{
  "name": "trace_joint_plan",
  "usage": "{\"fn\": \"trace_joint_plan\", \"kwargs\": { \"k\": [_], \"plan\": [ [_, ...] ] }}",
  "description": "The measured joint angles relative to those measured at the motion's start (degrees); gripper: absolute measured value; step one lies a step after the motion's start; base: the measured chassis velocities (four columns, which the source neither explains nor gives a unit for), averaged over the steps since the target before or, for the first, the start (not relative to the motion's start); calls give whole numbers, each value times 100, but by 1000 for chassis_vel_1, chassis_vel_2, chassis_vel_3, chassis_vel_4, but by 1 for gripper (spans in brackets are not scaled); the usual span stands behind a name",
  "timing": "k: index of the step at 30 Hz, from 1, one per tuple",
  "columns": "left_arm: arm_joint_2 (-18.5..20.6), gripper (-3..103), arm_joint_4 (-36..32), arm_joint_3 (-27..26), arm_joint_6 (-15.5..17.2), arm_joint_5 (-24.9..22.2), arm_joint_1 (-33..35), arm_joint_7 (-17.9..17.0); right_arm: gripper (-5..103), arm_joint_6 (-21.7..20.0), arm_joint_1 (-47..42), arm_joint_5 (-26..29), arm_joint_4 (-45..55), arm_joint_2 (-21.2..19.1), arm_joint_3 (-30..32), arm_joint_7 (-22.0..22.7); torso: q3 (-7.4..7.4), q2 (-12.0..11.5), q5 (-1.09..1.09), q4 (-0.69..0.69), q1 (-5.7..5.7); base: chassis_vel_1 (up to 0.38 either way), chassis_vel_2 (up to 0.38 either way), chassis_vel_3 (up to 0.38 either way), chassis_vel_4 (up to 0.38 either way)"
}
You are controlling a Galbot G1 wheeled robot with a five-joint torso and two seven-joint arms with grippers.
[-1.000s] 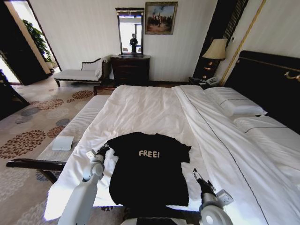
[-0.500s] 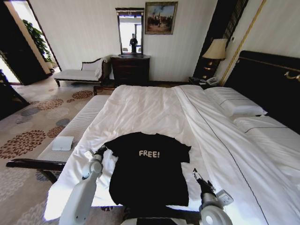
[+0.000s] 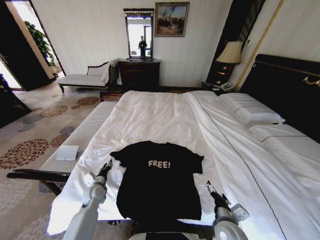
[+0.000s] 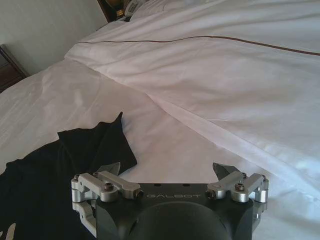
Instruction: Fold the clothes on the bed.
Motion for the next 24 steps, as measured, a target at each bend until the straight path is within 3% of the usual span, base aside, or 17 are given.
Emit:
{"fn": "trace_joint_plan", "kwargs": {
  "k": [4, 12, 22, 24],
  "plan": [
    [-198, 79, -99, 88, 55, -144, 51, -125, 100, 1, -37, -25, 25, 15, 9, -2, 0, 0, 1, 0, 0, 0, 0, 0, 0],
    [-380, 101, -353, 229, 179, -325, 27, -171, 100, 54, -101, -70, 24, 33, 43, -13, 0, 0, 0, 0, 0, 0, 0, 0, 0],
    [-480, 96, -247, 271, 245, -495, -272, -233, 100, 55, -74, -135, -45, 105, -11, -18, 1, -1, 0, -1, 0, 0, 0, 0, 0],
    [-489, 86, -174, 285, 260, -535, -313, -237, 100, 55, -74, -138, -51, 107, -12, -18, 1, -1, 0, -1, 0, 0, 0, 0, 0]
  ]
}}
